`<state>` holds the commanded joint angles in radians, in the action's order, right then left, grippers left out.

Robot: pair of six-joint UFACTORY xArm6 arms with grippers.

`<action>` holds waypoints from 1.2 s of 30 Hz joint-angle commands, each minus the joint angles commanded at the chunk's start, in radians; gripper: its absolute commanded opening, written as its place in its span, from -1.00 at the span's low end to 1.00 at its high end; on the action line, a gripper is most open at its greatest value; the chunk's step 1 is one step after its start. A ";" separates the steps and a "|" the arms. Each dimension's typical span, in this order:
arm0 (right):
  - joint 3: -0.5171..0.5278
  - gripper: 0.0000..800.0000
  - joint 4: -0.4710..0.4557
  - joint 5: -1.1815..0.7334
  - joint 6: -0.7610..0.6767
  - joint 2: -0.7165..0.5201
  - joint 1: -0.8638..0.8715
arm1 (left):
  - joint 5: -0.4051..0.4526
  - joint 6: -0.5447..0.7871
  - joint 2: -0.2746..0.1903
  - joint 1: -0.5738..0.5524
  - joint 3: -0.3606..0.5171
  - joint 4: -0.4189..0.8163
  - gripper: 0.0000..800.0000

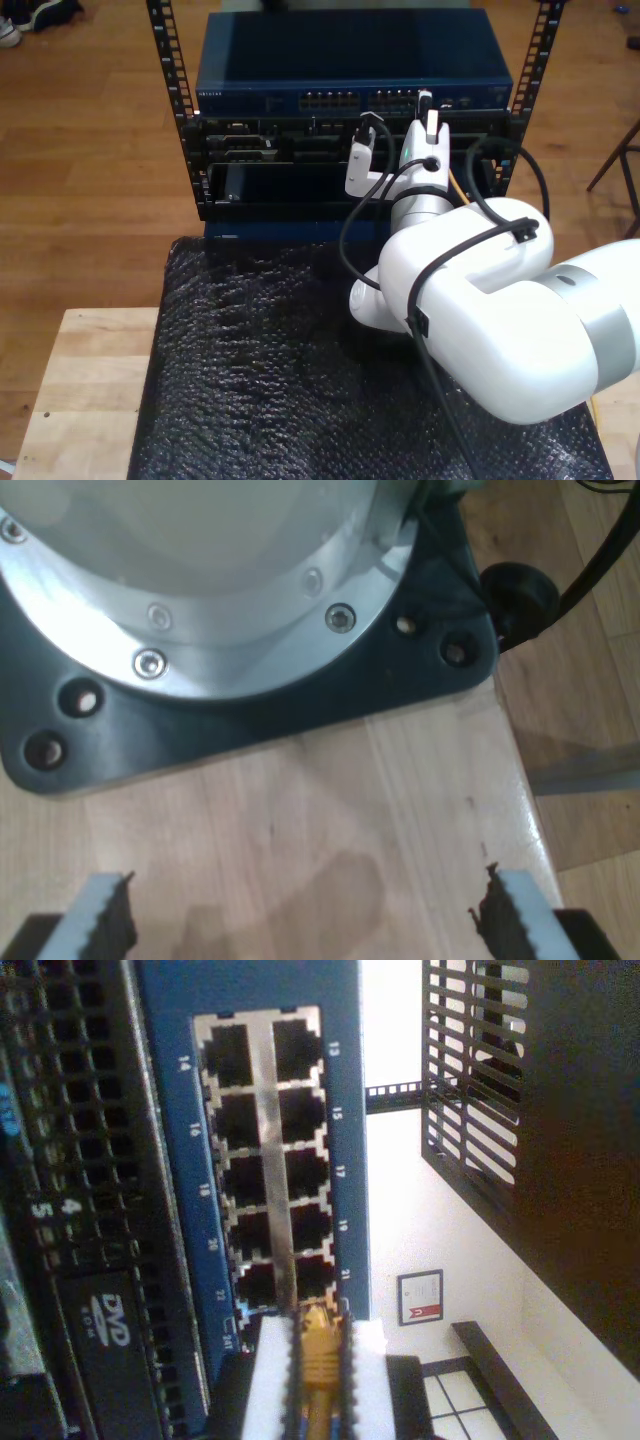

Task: Grab the cable and plug it in

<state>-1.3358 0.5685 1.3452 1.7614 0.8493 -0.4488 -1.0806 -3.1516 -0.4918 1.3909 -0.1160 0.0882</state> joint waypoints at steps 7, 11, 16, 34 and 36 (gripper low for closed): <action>-0.002 -1.00 0.000 0.000 0.000 -0.009 0.000 | 0.000 0.000 0.000 0.000 0.000 0.000 1.00; -0.009 -1.00 0.000 -0.002 0.000 -0.012 0.000 | 0.000 0.000 0.000 0.000 0.000 0.000 1.00; -0.009 -0.91 0.000 -0.002 -0.002 -0.012 0.000 | 0.000 0.000 0.000 0.000 0.000 0.000 1.00; 0.097 0.06 -0.023 -0.054 0.002 -0.101 -0.005 | 0.000 0.000 0.000 0.000 0.000 0.000 1.00; 0.124 0.09 -0.023 -0.071 0.000 -0.126 -0.005 | 0.000 0.000 0.000 0.000 0.000 0.000 1.00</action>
<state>-1.2116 0.5455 1.2747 1.7614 0.7234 -0.4534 -1.0806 -3.1516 -0.4918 1.3909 -0.1160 0.0882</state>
